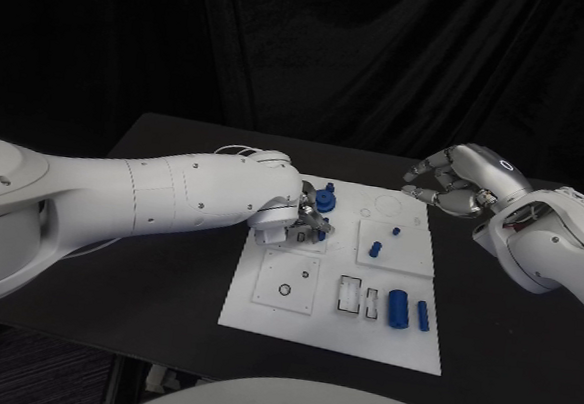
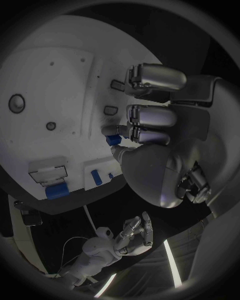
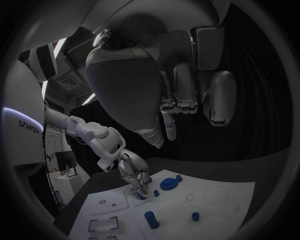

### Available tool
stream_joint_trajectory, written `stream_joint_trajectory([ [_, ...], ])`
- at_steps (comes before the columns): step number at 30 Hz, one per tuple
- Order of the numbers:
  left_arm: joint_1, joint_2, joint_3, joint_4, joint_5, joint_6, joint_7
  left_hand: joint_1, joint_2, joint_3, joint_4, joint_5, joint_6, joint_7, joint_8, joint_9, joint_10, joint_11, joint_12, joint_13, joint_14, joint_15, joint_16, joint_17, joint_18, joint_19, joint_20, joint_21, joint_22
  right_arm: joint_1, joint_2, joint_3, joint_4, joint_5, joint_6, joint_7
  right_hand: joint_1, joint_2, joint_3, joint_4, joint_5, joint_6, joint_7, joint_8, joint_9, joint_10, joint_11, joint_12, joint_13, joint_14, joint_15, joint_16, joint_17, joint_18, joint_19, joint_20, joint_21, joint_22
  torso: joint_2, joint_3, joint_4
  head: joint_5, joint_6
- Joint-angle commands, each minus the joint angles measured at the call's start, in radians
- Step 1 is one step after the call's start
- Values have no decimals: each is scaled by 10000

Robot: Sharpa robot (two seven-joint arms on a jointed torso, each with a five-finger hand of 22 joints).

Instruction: Assemble the parts on the task board

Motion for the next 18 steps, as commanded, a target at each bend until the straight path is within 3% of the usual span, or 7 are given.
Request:
stream_joint_trajectory([
  [1, -43, -28, -3, 34, 18, -116, 159, 101, -18, 116, -17, 129, 103, 2, -75, 24, 1042, 75, -9, 2612, 1074, 48, 26, 2635, -114, 971, 75, -27, 2569, -23, -15, 7, 23, -23, 131, -222, -1, 87, 16, 8, -46, 8, 2, -23, -5, 1041, 39, 26, 2632, 1055, -9, 29, 2635, -62, 81, 11, 49, 1886, -1, 1, 6, -11, -1],
  [6, -48, -81, -3, 54, 18, -160, 180, 128, -175, 434, -88, 626, 157, -9, -183, 82, 1042, 64, -9, 2612, 1074, 37, 26, 2635, -112, 966, 64, -33, 2565, -23, -34, 7, 43, -23, 167, -243, 5, 93, 19, 5, -43, 8, 1, -23, -5, 1041, 38, 26, 2632, 1055, -10, 29, 2635, -60, 78, 11, 43, 1884, -1, -2, 8, -31, -1],
  [11, -50, -137, -3, 100, 18, -141, 171, 170, -327, 794, -184, 949, 197, -17, -267, 148, 1042, 53, -9, 2612, 1074, 28, 26, 2635, -110, 960, 56, -39, 2560, -23, -47, 7, 43, -23, 197, -268, 5, 93, 19, 5, -43, 8, 1, -23, -5, 1041, 38, 26, 2632, 1055, -10, 29, 2635, -60, 78, 11, 43, 1884, 1, 0, -3, -11, -1],
  [15, -51, -198, -3, 154, 18, -141, 173, 197, -432, 1143, -263, 1022, 243, -26, -314, 208, 1042, 43, -9, 2612, 1074, 21, 26, 2635, -115, 974, 49, -25, 2574, -23, -44, 7, 43, -23, 218, -283, 5, 93, 19, 5, -43, 8, 1, -23, -5, 1041, 38, 26, 2632, 1055, -10, 29, 2635, -60, 78, 11, 43, 1884, 1, 0, 11, -14, -1],
  [18, -52, -257, -3, 209, 18, -164, 200, 171, -621, 1578, -342, 1270, 320, -38, -351, 294, 1042, 31, -9, 2612, 1074, 10, 26, 2635, -112, 966, 37, -33, 2567, -23, -41, 7, 46, -23, 232, -290, 3, 104, 21, 8, -47, 10, 3, -24, -5, 1041, 37, 26, 2632, 1055, -12, 29, 2635, -58, 76, 10, 38, 1882, -2, 4, -4, -9, -1],
])
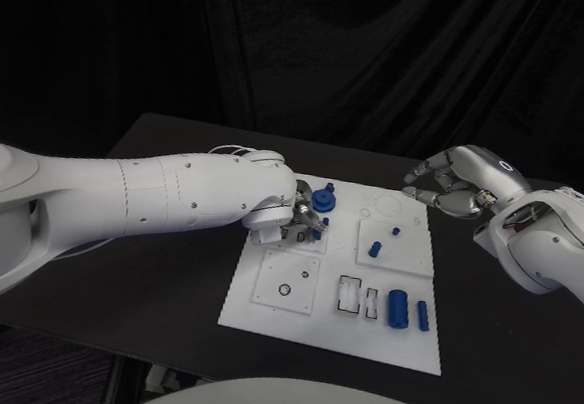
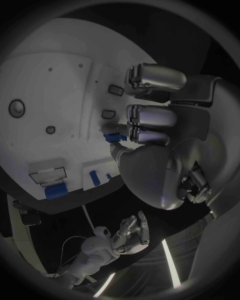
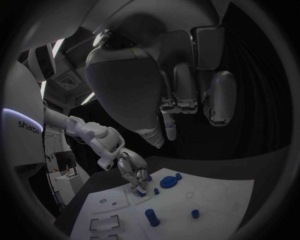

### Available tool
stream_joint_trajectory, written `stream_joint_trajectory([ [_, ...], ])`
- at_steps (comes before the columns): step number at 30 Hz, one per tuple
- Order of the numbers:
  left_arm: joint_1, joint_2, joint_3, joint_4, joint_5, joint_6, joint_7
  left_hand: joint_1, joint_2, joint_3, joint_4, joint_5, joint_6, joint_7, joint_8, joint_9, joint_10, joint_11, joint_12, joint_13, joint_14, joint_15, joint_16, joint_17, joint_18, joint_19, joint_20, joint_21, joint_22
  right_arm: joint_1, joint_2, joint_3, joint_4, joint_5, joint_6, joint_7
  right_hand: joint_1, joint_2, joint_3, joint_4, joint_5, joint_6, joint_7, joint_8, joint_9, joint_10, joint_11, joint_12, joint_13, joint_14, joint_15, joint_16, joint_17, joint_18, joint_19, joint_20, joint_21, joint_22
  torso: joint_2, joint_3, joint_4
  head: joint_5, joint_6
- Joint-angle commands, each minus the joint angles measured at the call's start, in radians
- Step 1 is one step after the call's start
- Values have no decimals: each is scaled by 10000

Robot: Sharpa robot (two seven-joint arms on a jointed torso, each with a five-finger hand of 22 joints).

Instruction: Assemble the parts on the task board

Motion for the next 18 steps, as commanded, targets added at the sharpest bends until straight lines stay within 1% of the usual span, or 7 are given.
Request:
stream_joint_trajectory([
  [1, -44, -37, -11, 64, 15, -54, 114, -24, -147, 224, -48, 128, 81, -16, -44, 52, 1042, 31, -6, 2615, 1074, 10, 26, 2635, -111, 967, 37, -33, 2567, -23, -7, 7, 24, -23, 91, -206, -7, 94, 21, 8, -47, 11, 2, -24, -5, 1041, 37, 26, 2633, 1055, -12, 29, 2635, -58, 76, 10, 38, 1882, 0, 5, -4, 4, -1],
  [2, -45, -55, -11, 80, 15, -64, 133, -60, -262, 466, -85, 201, 104, -19, -69, 104, 1042, 28, -6, 2615, 1074, 6, 26, 2635, -114, 974, 33, -27, 2574, -23, -6, 7, 23, -23, 97, -210, -7, 94, 21, 8, -47, 11, 2, -24, -5, 1041, 37, 26, 2633, 1055, -12, 29, 2635, -58, 76, 10, 38, 1882, 0, 3, -3, 13, -1],
  [5, -45, -86, -11, 104, 15, -57, 159, -65, -279, 505, -93, 210, 108, -19, -73, 112, 1042, 28, -6, 2615, 1074, 5, 26, 2635, -115, 976, 33, -24, 2576, -23, -8, 7, 20, -23, 108, -220, -7, 94, 21, 8, -47, 11, 2, -24, -5, 1041, 37, 26, 2633, 1055, -12, 29, 2635, -58, 76, 10, 38, 1882, 1, 2, -4, 21, -1],
  [6, -45, -98, -11, 113, 15, -50, 169, -111, -370, 718, -119, 235, 137, -22, -88, 165, 1042, 24, -6, 2615, 1074, 5, 26, 2635, -116, 980, 32, -20, 2580, -23, -9, 7, 20, -23, 111, -225, -7, 94, 21, 8, -47, 11, 2, -24, -5, 1041, 37, 26, 2633, 1055, -12, 29, 2635, -58, 76, 10, 38, 1882, -2, 4, -2, 21, -1],
  [11, -46, -172, -11, 189, 16, -84, 226, -137, -554, 1188, -249, 286, 190, -33, -104, 282, 1042, 16, -6, 2615, 1074, -3, 26, 2635, -116, 978, 24, -22, 2580, -23, -19, 7, 27, -23, 122, -246, -7, 94, 21, 8, -47, 11, 2, -24, -5, 1041, 37, 26, 2633, 1055, -12, 29, 2635, -58, 76, 10, 38, 1882, 1, 3, -3, 15, -1],
  [14, -46, -241, -11, 261, 16, -129, 228, -181, -651, 1446, -315, 256, 224, -34, -108, 349, 1042, 11, -6, 2615, 1074, -7, 26, 2635, -119, 987, 21, -13, 2588, -23, -21, 7, 27, -23, 140, -265, -7, 94, 21, 8, -47, 11, 2, -24, -5, 1041, 37, 26, 2633, 1055, -12, 29, 2635, -58, 76, 10, 38, 1882, 0, 1, 2, 9, -1],
  [18, -46, -367, -11, 392, 16, -210, 222, -200, -669, 1493, -321, 247, 239, -36, -104, 364, 1042, 10, -6, 2615, 1074, -8, 26, 2635, -121, 990, 21, -10, 2591, -23, -26, 7, 25, -23, 155, -282, -7, 94, 21, 8, -47, 11, 2, -24, -5, 1041, 37, 26, 2633, 1055, -12, 29, 2635, -58, 76, 10, 38, 1882, 0, 0, -1, 18, -1],
])
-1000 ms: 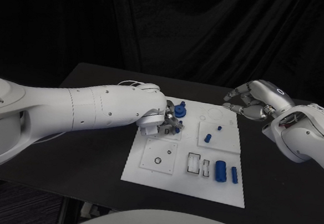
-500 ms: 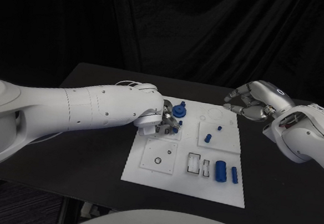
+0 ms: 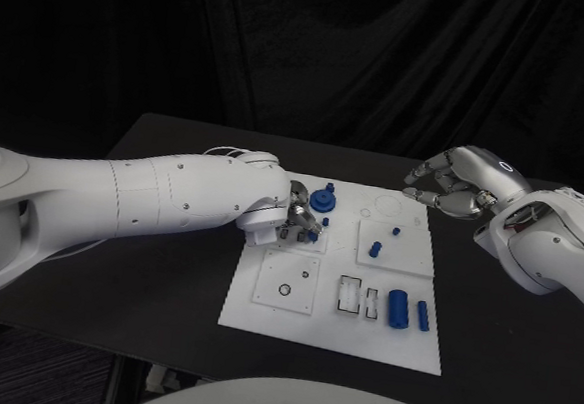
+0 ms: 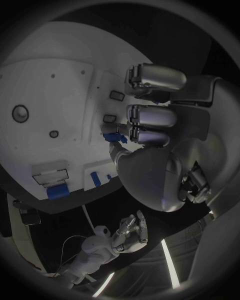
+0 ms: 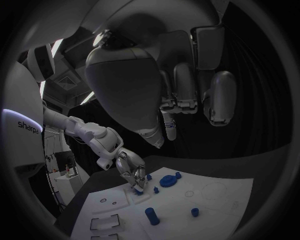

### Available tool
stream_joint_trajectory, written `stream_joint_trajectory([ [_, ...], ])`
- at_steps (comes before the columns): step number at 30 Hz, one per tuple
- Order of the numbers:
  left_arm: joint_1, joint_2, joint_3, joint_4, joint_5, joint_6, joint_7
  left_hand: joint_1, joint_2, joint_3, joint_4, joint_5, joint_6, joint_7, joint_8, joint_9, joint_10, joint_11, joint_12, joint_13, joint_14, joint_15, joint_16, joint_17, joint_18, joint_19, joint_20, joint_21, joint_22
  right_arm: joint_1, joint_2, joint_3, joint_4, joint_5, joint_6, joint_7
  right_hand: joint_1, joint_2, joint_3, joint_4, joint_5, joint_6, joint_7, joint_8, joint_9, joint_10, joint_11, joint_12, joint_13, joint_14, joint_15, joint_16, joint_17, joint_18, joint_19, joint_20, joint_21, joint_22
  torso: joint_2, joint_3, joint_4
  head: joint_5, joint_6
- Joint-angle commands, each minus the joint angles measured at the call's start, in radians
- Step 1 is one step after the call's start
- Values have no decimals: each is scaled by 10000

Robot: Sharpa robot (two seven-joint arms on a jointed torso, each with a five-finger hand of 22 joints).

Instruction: Assemble the parts on the task board

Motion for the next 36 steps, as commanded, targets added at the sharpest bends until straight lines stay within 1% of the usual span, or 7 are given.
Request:
stream_joint_trajectory([
  [1, -22, -70, 5, 118, 20, -159, 146, -26, -76, 246, -155, -33, 132, -90, -62, 28, 1042, 7, -7, 2616, 1074, -10, 26, 2635, -121, 990, 20, -10, 2591, -23, -16, 7, 17, -23, 73, -211, -7, 94, 21, 8, -47, 11, 2, -24, -5, 1041, 37, 26, 2634, 1055, -12, 29, 2635, -57, 76, 9, 38, 1882, 3, -3, 2, 6, -1],
  [11, -22, -401, 4, 397, 20, -241, 59, -90, -122, 404, -167, -17, 167, -96, -61, 72, 1042, 3, -7, 2616, 1074, -14, 26, 2635, -119, 986, 16, -15, 2587, -29, -29, 7, -7, -23, 92, -232, 1, 105, 25, 4, -50, 17, -1, -23, -4, 1041, 35, 26, 2634, 1055, -14, 29, 2635, -52, 66, 8, 21, 1875, 5, -2, 0, 19, -1],
  [18, -21, -539, 3, 444, 20, -205, 6, -116, -133, 456, -165, -16, 177, -96, -63, 86, 1042, 2, -7, 2616, 1074, -16, 26, 2635, -116, 977, 15, -25, 2579, -47, -35, 7, -19, -22, 124, -249, 1, 105, 25, 4, -50, 17, -1, -23, -4, 1041, 35, 26, 2634, 1055, -14, 29, 2635, -52, 66, 8, 21, 1875, -2, -3, 7, 19, -1],
  [21, -21, -558, 3, 434, 20, -181, -4, -130, -138, 491, -166, -26, 180, -96, -66, 94, 1042, 1, -7, 2616, 1074, -16, 26, 2635, -114, 972, 14, -30, 2575, -50, -32, 7, -19, -22, 131, -252, 1, 105, 25, 4, -50, 17, -1, -23, -4, 1041, 35, 26, 2634, 1055, -14, 29, 2635, -52, 66, 8, 21, 1875, -1, -7, 5, 29, -1],
  [25, -21, -574, 3, 420, 20, -155, -18, -206, -177, 630, -170, -164, 191, -95, -81, 138, 1042, 1, -7, 2616, 1074, -17, 26, 2635, -110, 962, 12, -41, 2565, -59, -21, 7, -22, -22, 132, -253, 8, 104, 23, -2, -53, 12, 0, -28, -5, 1041, 34, 26, 2634, 1055, -16, 29, 2635, -49, 63, 7, 13, 1872, 1, -7, 7, 24, -1],
  [33, -21, -604, 3, 396, 19, -120, -25, -219, -183, 655, -171, -190, 193, -95, -84, 146, 1042, 1, -7, 2616, 1074, -16, 26, 2635, -112, 967, 11, -36, 2570, -66, -17, 7, -29, -22, 132, -254, 8, 104, 23, -2, -53, 12, 0, -28, -5, 1041, 34, 26, 2634, 1055, -16, 29, 2635, -49, 63, 7, 13, 1872, 6, -1, 3, 17, -1],
  [36, -21, -619, 3, 378, 19, -114, -21, -228, -186, 671, -171, -206, 192, -95, -86, 151, 1042, 1, -7, 2616, 1074, -16, 26, 2635, -111, 966, 11, -37, 2569, -67, -22, 7, -33, -22, 131, -259, 8, 104, 23, -2, -53, 12, 0, -28, -5, 1041, 34, 26, 2634, 1055, -16, 29, 2635, -49, 63, 7, 13, 1872, 9, -5, 6, 7, -1],
])
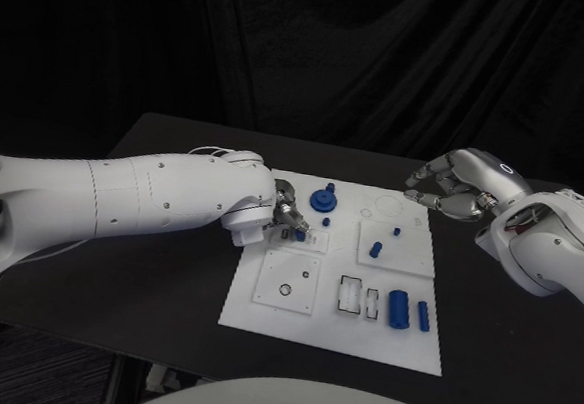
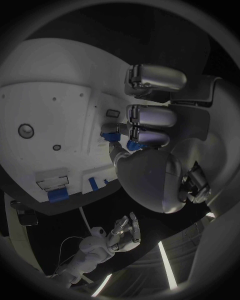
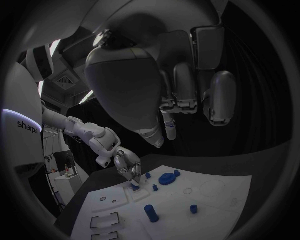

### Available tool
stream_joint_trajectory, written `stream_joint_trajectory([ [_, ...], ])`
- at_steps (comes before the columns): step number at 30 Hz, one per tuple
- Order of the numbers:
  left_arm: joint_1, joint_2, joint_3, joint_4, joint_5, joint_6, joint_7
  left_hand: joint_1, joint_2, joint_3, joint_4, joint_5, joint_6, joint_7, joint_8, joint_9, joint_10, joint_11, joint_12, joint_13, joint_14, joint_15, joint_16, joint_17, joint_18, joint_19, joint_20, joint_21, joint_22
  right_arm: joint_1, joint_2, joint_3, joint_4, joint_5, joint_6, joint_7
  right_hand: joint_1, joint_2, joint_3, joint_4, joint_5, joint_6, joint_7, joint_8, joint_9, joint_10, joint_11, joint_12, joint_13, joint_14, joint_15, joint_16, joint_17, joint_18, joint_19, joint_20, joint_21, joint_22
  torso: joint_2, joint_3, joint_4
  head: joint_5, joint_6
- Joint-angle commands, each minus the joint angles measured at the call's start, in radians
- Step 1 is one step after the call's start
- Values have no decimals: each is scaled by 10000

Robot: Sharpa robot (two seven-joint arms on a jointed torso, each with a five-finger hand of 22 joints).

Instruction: Assemble the parts on the task board

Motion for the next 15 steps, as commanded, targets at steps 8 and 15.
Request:
stream_joint_trajectory([
  [8, -16, 14, 8, 3, -466, 150, 57, -65, -16, 255, -114, -89, 125, -138, -60, 37, 1042, 5, -7, 2616, 1074, -15, 26, 2628, -110, 963, 12, -40, 2567, -29, -3, 7, -15, -23, 48, -189, 8, 104, 23, -1, -53, 12, 0, -28, -5, 1041, 34, 26, 2634, 1055, -16, 29, 2635, -49, 63, 7, 13, 1872, 1, 8, -11, 41, -1],
  [15, -16, 36, 8, 12, -769, 193, 49, -76, -18, 266, -110, -104, 127, -137, -61, 42, 1042, 6, -7, 2616, 1074, -15, 26, 2628, -109, 961, 12, -43, 2565, -32, 11, 7, -27, -23, 77, -215, 4, 100, 17, 0, -52, 9, 2, -32, -6, 1041, 35, 26, 2634, 1055, -17, 29, 2635, -49, 65, 6, 14, 1872, 1, 2, -8, 34, -1],
])
